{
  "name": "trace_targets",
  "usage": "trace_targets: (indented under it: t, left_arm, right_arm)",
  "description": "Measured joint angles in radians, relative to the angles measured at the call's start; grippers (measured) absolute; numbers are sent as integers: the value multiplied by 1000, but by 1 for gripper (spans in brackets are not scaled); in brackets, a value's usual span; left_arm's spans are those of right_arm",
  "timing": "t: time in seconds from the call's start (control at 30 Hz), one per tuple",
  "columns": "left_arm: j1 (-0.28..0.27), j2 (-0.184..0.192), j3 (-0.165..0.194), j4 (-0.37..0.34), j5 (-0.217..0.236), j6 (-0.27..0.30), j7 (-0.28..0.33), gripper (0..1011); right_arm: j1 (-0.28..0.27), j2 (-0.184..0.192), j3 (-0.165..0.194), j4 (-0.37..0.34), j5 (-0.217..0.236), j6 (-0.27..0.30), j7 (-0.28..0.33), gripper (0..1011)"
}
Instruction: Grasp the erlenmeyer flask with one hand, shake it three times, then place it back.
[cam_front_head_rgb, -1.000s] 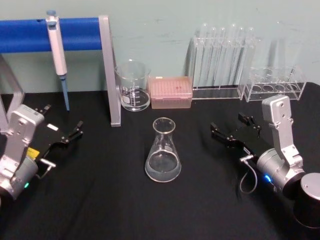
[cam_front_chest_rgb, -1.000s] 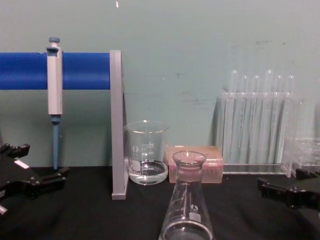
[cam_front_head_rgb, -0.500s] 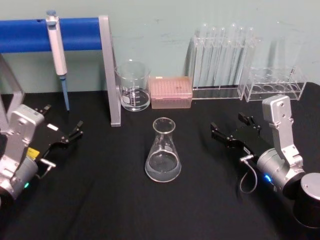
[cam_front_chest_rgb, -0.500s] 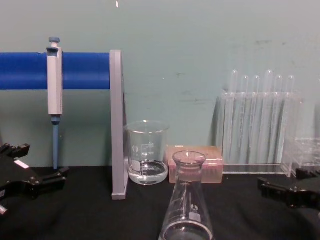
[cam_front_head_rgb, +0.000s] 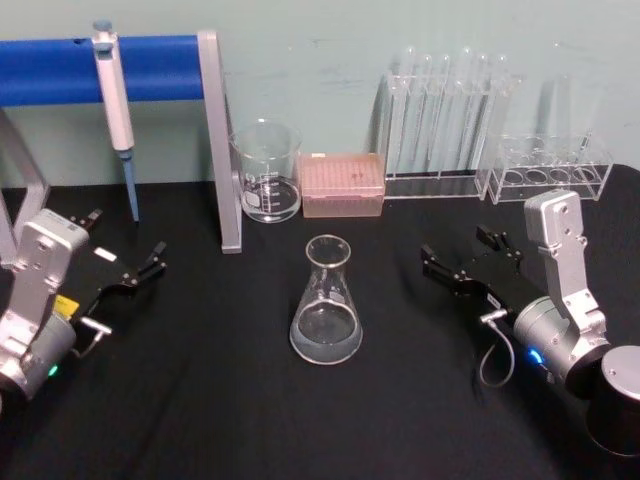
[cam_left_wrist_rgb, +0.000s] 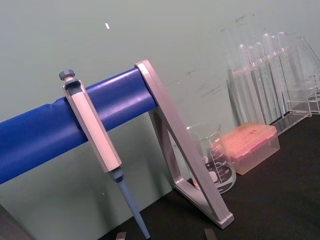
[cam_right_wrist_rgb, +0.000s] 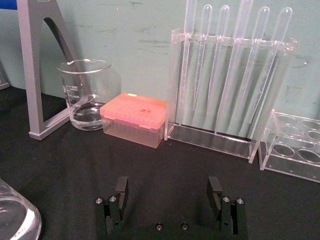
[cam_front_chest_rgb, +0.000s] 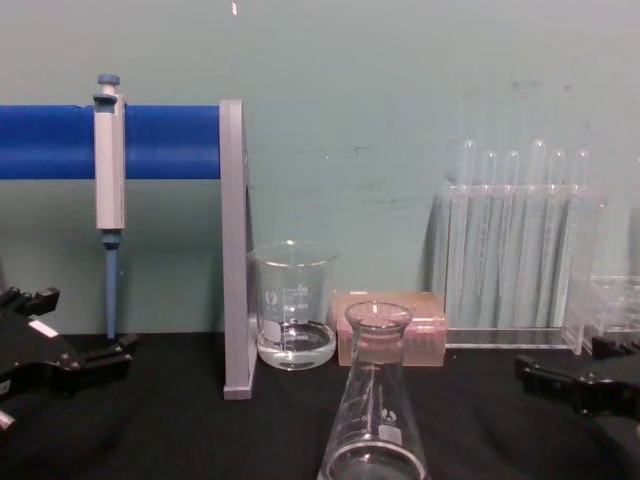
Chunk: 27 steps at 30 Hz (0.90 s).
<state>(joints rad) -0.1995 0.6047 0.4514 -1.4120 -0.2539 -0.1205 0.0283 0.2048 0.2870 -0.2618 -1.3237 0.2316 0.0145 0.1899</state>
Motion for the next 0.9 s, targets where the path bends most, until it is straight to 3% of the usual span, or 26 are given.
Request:
trace_targets:
  t: [0.9]
  left_arm:
    - [0,0,0,0,0,0,0,1001]
  right_arm:
    - [0,0,0,0,0,0,0,1002]
